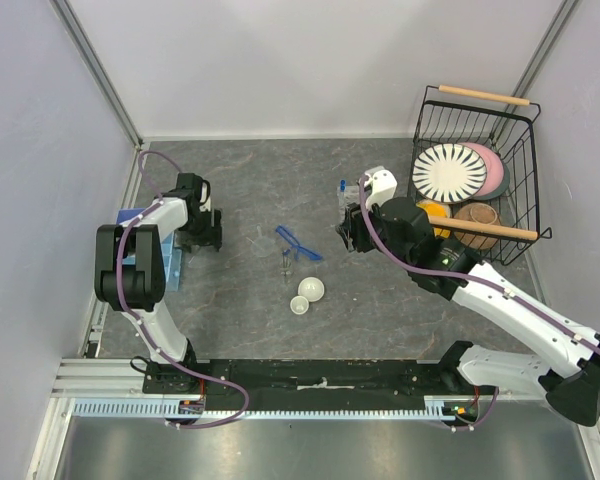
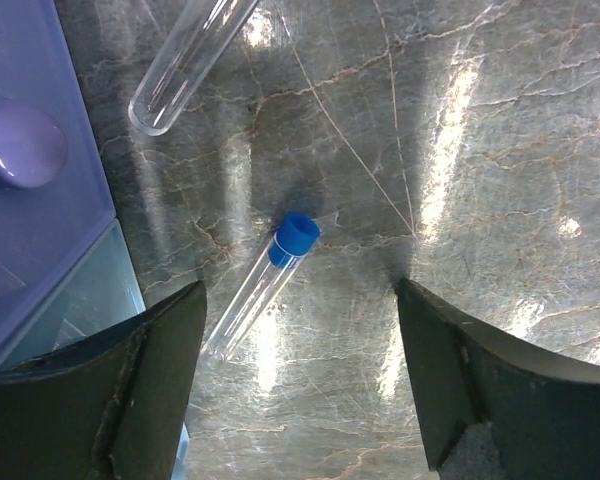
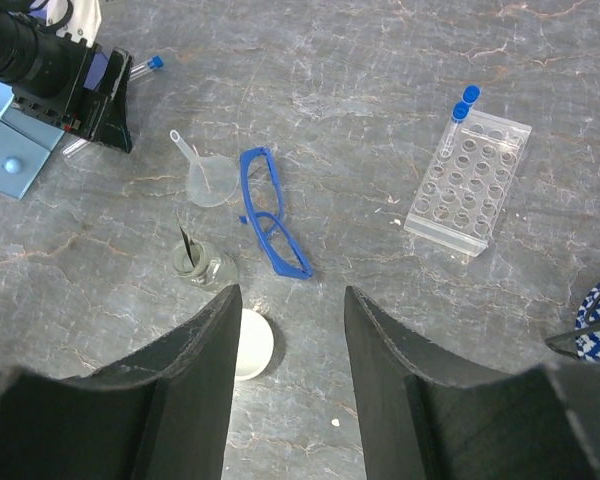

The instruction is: Organize the chemistry lab equipment

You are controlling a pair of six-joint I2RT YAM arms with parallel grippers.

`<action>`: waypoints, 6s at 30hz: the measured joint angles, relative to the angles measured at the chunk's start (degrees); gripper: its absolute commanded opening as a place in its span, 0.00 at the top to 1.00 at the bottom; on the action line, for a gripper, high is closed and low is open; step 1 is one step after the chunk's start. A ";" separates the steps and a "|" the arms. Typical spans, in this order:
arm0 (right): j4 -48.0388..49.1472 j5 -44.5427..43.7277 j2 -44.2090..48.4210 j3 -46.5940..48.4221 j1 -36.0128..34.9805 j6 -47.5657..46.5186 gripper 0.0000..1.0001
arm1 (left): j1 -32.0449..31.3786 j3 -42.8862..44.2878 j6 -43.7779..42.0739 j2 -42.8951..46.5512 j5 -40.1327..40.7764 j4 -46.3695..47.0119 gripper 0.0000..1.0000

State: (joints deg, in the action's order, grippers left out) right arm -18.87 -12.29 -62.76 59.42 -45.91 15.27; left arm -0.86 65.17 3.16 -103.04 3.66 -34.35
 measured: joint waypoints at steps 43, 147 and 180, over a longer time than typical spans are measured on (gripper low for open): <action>-3.43 -0.11 6.10 -1.64 -0.26 3.19 0.58 | -9.53 -1.84 2.14 5.92 3.56 -3.02 0.98; 5.09 31.39 2.56 -2.05 -17.99 17.51 0.69 | -35.28 -16.50 11.41 53.70 -66.97 6.25 0.98; 4.98 29.97 2.93 -2.78 -18.86 17.51 1.00 | -35.54 -16.04 11.41 53.44 -66.55 5.09 0.46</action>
State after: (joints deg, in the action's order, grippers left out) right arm -13.89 17.67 -59.83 56.64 -64.77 32.77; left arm -36.40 49.12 14.57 -49.60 -62.89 -29.26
